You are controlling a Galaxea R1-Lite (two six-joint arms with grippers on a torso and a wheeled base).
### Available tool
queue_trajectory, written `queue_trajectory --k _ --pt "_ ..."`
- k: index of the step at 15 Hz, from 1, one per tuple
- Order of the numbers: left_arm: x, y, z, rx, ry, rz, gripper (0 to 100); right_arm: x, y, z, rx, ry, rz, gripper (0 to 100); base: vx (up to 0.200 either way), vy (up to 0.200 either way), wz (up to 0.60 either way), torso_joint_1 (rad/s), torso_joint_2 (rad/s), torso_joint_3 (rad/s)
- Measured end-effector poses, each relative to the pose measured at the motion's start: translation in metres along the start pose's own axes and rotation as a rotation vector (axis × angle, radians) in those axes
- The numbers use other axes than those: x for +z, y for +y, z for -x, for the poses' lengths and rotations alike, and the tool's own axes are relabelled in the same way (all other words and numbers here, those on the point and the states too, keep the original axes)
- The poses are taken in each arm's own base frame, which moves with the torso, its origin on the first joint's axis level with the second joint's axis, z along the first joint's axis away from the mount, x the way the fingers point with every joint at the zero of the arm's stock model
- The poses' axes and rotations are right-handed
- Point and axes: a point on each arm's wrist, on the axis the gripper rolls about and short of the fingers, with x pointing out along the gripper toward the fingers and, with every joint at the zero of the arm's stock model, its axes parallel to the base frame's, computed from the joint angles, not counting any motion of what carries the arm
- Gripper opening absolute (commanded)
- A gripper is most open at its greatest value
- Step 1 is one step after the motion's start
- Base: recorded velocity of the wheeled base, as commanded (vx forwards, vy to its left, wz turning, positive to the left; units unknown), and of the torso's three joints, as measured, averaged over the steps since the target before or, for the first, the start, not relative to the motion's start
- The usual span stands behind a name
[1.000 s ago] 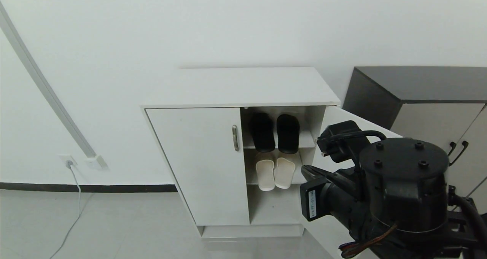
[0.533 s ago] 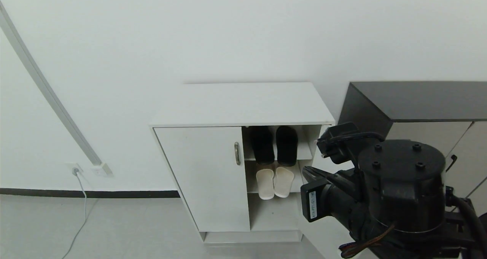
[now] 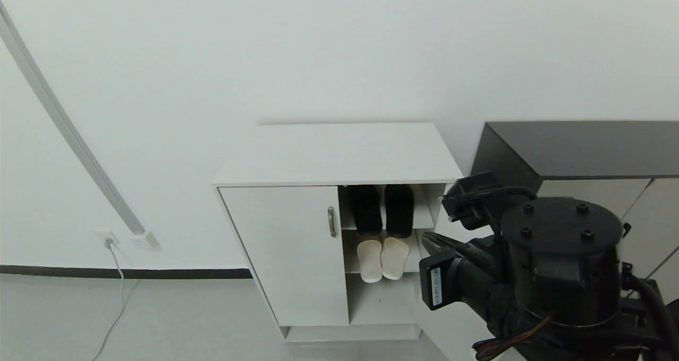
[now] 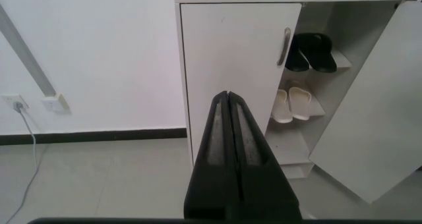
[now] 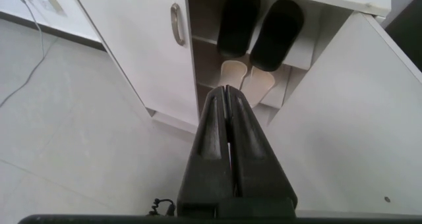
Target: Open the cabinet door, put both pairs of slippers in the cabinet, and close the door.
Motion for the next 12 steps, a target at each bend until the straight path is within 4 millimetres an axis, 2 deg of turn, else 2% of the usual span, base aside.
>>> queue_trajectory --k 9,12 --pt "0.0000 0.0000 0.0000 0.000 0.000 0.000 0 -0.0049 -0.0007 0.0001 0.001 0.013 0.020 0 0.000 0.000 0.00 0.000 0.00 0.000" --pt "0.0000 0.0000 0.0000 0.000 0.000 0.000 0 -0.0057 -0.0007 0.0003 0.003 0.016 0.022 0 0.000 0.000 -0.60 -0.001 0.00 0.002"
